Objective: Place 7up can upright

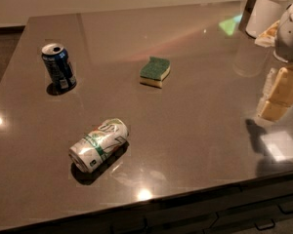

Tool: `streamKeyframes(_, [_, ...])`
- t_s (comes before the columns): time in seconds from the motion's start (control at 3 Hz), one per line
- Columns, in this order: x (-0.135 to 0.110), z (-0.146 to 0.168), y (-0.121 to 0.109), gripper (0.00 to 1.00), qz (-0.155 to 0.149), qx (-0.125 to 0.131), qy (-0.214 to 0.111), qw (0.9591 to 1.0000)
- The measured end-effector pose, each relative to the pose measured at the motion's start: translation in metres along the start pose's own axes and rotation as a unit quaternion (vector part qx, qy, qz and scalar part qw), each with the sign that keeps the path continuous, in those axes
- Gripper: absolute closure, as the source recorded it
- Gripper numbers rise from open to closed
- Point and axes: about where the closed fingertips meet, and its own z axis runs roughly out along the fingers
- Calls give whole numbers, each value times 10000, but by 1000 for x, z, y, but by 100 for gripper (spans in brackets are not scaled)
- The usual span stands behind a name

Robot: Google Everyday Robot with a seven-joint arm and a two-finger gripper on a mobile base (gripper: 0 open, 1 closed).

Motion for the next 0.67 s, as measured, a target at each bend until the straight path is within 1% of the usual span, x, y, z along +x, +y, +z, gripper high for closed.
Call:
streamKeyframes(0.33, [0,0,0,0,0,1,0,10000])
streamKeyframes(0.67, [-11,3,-1,0,-146,-154,-24,9998])
